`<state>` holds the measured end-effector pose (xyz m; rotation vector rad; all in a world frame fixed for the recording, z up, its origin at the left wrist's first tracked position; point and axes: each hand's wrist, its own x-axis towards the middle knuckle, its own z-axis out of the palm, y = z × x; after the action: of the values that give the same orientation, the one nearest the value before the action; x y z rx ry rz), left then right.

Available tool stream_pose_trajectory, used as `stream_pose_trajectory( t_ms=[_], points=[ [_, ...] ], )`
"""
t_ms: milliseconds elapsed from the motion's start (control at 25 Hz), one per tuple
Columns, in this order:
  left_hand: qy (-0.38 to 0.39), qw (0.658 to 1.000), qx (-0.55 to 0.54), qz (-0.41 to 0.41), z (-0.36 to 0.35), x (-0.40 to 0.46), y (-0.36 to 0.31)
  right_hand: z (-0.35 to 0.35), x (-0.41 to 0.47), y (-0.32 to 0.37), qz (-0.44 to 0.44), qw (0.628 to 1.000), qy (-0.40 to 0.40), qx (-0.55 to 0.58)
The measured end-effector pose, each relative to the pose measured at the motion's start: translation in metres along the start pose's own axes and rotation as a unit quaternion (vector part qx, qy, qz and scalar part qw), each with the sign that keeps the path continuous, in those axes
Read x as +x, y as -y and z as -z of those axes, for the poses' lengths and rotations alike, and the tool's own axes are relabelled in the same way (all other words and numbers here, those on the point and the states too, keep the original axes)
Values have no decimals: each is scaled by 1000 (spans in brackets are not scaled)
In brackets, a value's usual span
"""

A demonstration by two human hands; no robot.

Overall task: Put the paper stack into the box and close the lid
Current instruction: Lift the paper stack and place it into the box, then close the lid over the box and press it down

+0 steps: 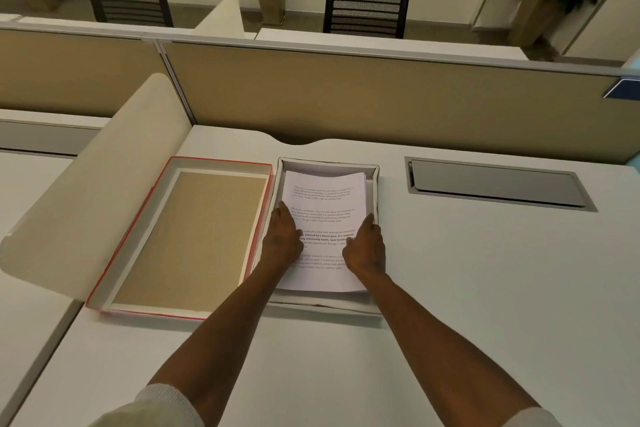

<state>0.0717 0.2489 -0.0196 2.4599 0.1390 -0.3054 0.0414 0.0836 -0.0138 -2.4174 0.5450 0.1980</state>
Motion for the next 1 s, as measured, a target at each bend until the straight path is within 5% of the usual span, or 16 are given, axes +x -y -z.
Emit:
stream_pose_trajectory(
  t_ms=[200,480,1000],
  points=[
    [-31,992,115,-40,-7,0,6,-5,-8,5,16,999,27,-32],
    [-6,993,109,-51,-6,-1,8,-25,-24,-9,116,975,50,-185],
    [-8,987,56,-151,5,-44,31,-29,-49,-9,171,974,3,-150]
  ],
)
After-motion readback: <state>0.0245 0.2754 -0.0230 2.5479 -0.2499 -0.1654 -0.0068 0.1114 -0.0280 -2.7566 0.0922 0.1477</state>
